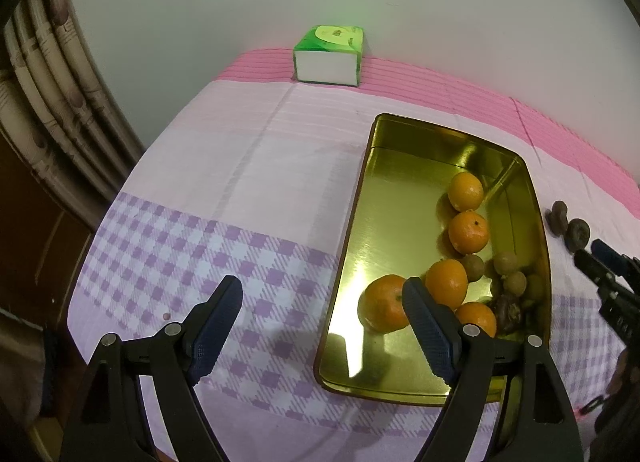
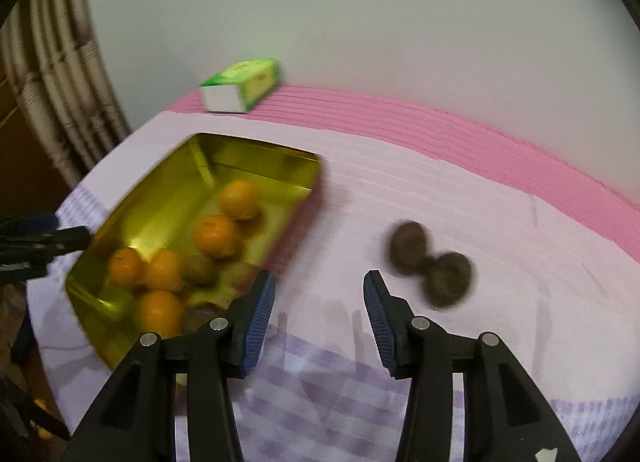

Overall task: Organize fruits
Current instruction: 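Grasp a dark brown fruit on the cloth with the right gripper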

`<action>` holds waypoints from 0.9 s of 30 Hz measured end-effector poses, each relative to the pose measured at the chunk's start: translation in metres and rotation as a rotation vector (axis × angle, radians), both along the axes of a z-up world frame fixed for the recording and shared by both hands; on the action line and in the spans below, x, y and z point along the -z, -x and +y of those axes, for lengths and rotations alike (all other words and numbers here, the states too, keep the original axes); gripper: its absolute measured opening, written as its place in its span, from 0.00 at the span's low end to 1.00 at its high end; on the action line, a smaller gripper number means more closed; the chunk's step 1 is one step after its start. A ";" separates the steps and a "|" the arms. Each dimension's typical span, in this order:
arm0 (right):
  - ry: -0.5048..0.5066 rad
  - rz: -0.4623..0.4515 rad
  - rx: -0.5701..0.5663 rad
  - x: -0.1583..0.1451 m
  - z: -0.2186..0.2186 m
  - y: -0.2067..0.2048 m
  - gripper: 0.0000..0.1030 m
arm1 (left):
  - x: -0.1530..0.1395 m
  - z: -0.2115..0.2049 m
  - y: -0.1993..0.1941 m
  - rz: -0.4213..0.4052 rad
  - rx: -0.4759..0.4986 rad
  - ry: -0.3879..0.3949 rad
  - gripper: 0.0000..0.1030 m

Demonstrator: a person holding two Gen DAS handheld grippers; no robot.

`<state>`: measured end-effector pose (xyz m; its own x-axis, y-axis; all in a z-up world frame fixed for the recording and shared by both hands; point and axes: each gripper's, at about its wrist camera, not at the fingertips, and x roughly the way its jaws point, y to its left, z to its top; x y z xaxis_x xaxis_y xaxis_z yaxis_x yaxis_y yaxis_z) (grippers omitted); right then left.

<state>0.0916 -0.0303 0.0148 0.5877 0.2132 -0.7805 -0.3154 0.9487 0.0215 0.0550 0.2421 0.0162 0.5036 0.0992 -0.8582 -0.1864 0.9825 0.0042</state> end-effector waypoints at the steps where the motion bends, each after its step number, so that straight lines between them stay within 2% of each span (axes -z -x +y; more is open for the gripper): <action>1: 0.002 0.001 0.017 0.002 -0.008 -0.001 0.43 | 0.000 0.000 0.000 0.000 0.002 0.000 0.80; 10: 0.013 0.012 0.115 0.019 -0.053 -0.018 0.46 | 0.002 -0.008 0.000 0.002 0.032 -0.005 0.80; 16: 0.019 0.019 0.115 0.032 -0.052 -0.027 0.49 | 0.005 -0.013 -0.001 0.006 0.059 -0.008 0.80; 27: 0.030 0.005 0.113 0.046 -0.047 -0.041 0.48 | 0.000 -0.017 0.001 -0.032 0.089 0.025 0.80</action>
<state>0.1323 -0.0776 -0.0307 0.6025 0.1223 -0.7887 -0.2064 0.9785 -0.0060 0.0545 0.2254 0.0166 0.5364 0.0312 -0.8434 -0.0977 0.9949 -0.0253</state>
